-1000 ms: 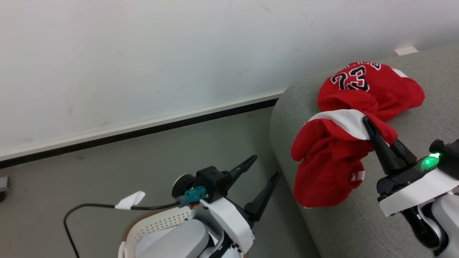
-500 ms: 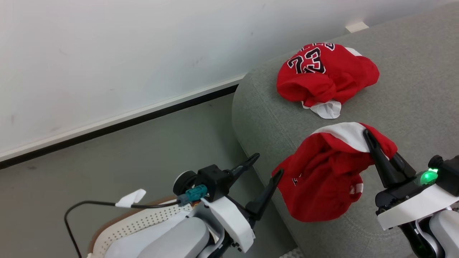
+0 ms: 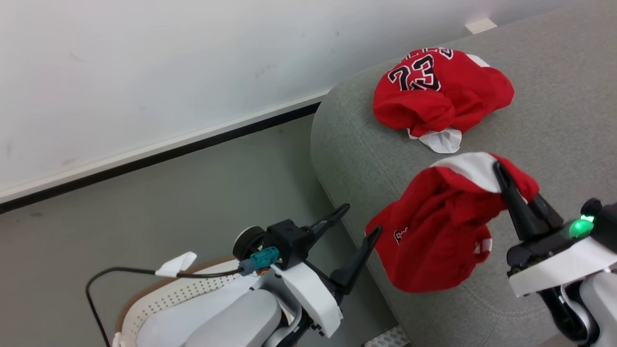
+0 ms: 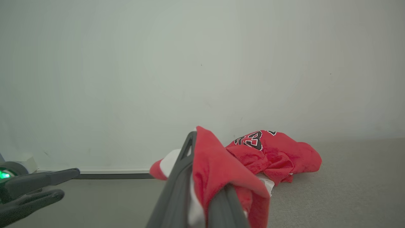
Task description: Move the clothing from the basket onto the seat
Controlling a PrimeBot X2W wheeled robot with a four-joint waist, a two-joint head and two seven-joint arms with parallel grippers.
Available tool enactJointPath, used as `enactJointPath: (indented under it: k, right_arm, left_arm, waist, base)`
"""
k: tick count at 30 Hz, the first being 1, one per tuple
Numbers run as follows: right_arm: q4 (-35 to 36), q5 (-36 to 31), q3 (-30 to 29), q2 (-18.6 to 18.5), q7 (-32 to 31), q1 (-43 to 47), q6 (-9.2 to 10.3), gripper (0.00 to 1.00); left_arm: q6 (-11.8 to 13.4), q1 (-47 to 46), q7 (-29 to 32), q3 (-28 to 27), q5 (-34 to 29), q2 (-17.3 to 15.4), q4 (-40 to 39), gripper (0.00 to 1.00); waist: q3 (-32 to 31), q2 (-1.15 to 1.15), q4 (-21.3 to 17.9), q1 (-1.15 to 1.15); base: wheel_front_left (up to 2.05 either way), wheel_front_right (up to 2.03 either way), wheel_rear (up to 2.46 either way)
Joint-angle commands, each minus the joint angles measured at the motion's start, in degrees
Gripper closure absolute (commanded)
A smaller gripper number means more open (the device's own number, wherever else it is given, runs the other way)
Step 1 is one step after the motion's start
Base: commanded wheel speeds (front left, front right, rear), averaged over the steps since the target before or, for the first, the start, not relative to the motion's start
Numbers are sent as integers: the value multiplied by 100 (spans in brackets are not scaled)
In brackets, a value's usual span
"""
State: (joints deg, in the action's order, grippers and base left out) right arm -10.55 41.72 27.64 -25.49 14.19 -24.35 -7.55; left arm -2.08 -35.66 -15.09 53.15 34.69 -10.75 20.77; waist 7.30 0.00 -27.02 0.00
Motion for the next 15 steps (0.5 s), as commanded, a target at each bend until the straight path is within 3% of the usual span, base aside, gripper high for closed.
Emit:
enactJointPath:
  k: [1, 6, 15]
  right_arm:
    - [14, -62, -42, -2, 14, -134, 13, 100]
    - [-25, -167, -10, -172, -48, -525, 13, 100]
    - [-224, -64, -83, -794, -232, -1540, 13, 100]
  left_arm:
    - [-20, -46, -5, 6, -87, -11, 20, 0]
    - [-11, -116, -2, 9, -89, -16, -10, 0]
    - [15, -198, 65, 27, -145, -139, -116, 0]
  waist:
    - [47, 0, 38, 0]
    - [193, 0, 113, 0]
    - [540, 0, 281, 0]
  base:
    - [0, 0, 0]
    - [0, 0, 0]
    - [0, 0, 0]
